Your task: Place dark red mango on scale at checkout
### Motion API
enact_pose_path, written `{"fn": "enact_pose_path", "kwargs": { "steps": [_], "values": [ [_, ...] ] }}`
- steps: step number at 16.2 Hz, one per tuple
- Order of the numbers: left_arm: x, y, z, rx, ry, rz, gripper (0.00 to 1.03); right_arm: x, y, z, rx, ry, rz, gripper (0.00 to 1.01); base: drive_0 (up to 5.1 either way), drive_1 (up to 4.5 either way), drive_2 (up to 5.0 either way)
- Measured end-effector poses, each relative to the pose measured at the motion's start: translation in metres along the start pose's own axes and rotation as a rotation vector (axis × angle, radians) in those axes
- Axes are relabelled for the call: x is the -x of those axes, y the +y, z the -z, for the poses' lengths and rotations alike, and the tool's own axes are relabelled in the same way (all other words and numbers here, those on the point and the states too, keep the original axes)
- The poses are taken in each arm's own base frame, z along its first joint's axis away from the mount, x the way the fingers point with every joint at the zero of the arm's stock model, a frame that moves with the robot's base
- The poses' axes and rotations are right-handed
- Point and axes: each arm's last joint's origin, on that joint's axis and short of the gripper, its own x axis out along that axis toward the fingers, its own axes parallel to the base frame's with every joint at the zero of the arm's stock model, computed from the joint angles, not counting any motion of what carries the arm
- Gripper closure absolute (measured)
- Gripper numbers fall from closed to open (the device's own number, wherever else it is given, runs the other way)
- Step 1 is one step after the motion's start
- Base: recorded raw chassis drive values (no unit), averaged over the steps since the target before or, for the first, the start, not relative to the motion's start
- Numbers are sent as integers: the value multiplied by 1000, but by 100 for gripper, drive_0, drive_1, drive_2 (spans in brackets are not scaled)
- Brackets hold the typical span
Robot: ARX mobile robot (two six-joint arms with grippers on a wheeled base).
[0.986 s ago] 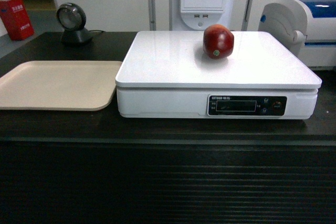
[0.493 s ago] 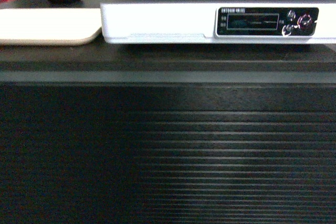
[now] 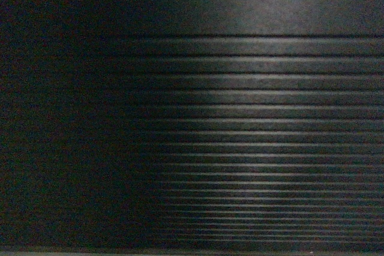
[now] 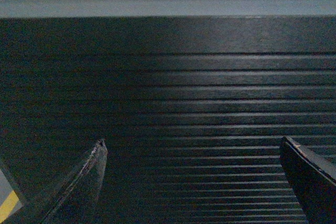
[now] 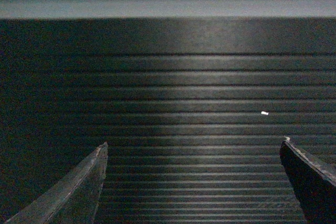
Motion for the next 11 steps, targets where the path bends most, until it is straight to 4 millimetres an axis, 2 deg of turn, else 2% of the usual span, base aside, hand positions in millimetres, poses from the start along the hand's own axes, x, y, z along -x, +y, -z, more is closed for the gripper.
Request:
{"fn": "enact_pose_path", "kwargs": {
  "steps": [11],
  "values": [
    [0,0,0,0,3,0,5,0,0,0,0,1,0,3,0,0,0]
  ]
}}
